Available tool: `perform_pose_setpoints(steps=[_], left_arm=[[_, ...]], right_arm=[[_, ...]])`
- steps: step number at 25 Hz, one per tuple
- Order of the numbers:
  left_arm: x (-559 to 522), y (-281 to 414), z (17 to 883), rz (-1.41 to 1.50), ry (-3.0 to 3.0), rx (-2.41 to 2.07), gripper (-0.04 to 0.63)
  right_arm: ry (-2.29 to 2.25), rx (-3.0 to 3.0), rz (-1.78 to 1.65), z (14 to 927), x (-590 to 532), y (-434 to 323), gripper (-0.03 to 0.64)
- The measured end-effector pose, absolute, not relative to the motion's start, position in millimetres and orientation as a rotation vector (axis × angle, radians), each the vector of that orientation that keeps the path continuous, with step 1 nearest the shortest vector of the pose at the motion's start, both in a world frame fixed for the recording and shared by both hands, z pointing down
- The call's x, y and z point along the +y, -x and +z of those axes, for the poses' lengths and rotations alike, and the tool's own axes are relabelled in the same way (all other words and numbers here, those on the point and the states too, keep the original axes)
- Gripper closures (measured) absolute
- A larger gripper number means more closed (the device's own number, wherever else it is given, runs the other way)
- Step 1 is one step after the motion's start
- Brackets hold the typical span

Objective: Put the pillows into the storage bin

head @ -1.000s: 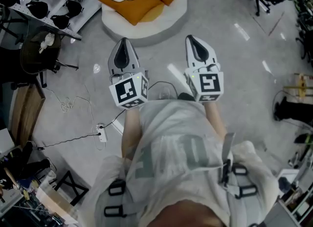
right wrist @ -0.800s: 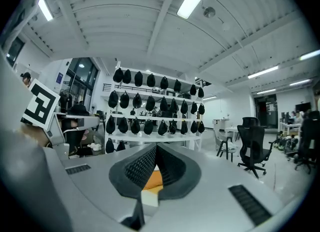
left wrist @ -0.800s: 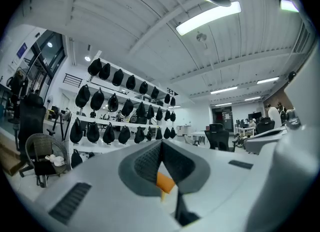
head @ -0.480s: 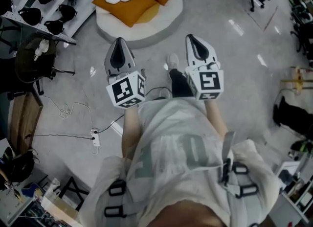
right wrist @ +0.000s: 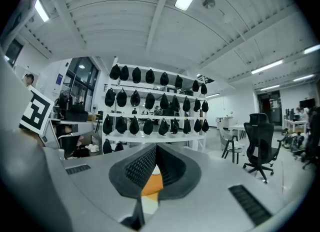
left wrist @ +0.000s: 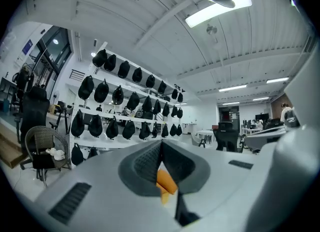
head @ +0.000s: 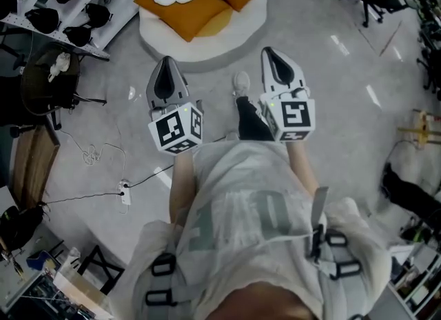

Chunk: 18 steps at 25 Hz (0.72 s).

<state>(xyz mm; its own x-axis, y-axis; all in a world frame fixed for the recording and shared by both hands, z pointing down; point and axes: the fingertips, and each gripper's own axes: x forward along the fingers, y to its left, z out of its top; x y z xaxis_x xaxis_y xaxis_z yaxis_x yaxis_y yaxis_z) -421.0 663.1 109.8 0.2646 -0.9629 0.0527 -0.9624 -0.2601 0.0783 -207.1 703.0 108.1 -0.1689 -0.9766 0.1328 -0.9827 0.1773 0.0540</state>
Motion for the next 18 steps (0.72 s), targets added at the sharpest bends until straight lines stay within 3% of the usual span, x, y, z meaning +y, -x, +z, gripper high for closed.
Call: perform_pose_setpoints(steps=[18], left_arm=[[410,333,91,0.019,-2.329,-1.951,0.588]], right_arm=[[-1.749,-2.427,0.043,90,427,123,0.607]])
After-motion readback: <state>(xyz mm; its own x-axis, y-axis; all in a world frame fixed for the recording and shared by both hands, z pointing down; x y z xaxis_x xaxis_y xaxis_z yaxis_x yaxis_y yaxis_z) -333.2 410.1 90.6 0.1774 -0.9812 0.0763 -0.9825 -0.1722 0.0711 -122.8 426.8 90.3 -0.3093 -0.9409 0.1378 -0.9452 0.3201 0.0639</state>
